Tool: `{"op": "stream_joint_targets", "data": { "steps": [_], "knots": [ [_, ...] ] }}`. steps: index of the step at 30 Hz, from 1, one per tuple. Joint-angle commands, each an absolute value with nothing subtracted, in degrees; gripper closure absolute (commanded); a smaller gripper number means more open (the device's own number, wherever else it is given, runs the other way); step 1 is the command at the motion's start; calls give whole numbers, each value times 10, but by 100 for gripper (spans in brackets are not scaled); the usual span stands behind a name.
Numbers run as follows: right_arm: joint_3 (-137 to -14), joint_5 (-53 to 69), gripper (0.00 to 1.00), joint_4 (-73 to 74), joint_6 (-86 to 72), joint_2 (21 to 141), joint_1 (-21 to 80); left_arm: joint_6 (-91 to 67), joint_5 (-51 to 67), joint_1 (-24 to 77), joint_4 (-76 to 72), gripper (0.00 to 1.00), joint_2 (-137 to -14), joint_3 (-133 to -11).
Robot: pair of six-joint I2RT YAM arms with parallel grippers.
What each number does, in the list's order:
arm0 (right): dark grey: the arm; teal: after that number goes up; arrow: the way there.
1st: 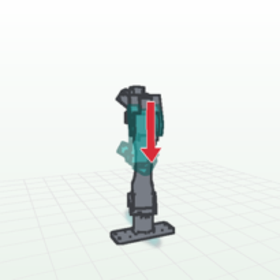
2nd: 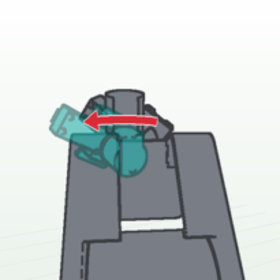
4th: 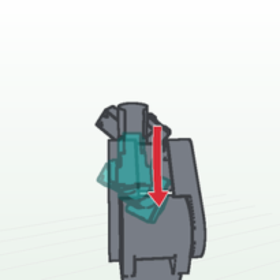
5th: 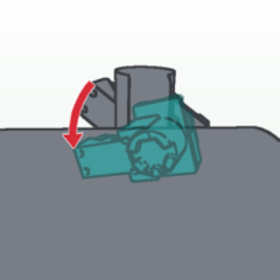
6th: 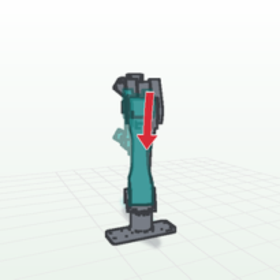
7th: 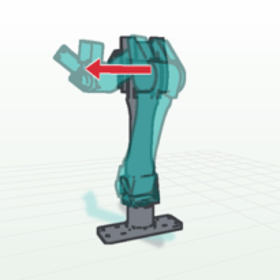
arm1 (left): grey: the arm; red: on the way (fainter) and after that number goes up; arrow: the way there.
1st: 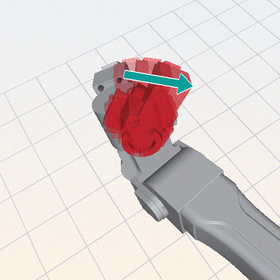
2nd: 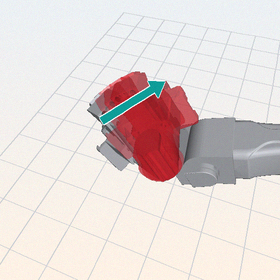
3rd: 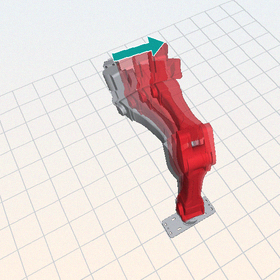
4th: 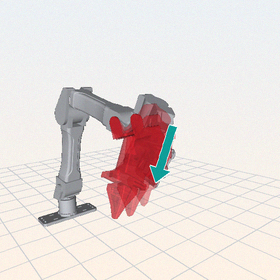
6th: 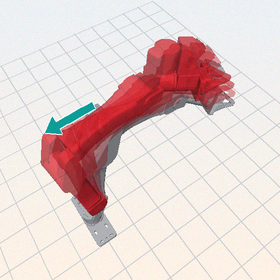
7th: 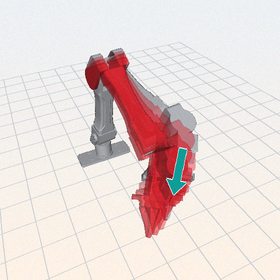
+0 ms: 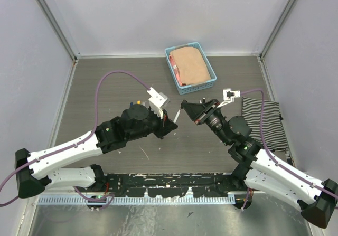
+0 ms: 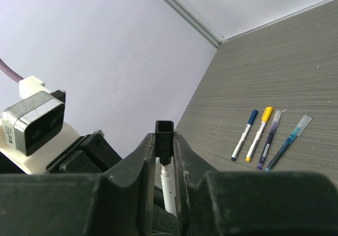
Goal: Insert the pens into the pen caps
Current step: Insert the pen cap onto the pen.
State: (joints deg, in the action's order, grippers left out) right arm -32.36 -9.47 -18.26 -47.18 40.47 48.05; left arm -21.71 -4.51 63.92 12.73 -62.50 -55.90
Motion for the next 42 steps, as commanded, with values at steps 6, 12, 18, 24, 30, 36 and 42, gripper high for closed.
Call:
{"op": "stream_joint_targets", "data": {
  "steps": [6,12,18,24,30,36,42],
  "knots": [
    [-356,-94,100,-213,-471,400,484,-218,-37,641,112,100,-627,-554],
    [-355,-90,100,-211,-473,403,484,-216,-38,641,113,100,-628,-557],
    [-356,-89,100,-195,-471,400,484,-216,-40,641,114,100,-628,-558],
    [-351,-85,100,-192,-475,401,484,-216,-42,641,115,100,-627,-558],
    [-353,-75,100,-195,-475,404,485,-216,-40,641,116,100,-630,-559],
    [-352,-69,100,-193,-475,407,485,-217,-40,641,115,100,-631,-560],
    [-348,-71,100,-183,-475,402,486,-216,-44,641,117,100,-627,-557]
  ]
}}
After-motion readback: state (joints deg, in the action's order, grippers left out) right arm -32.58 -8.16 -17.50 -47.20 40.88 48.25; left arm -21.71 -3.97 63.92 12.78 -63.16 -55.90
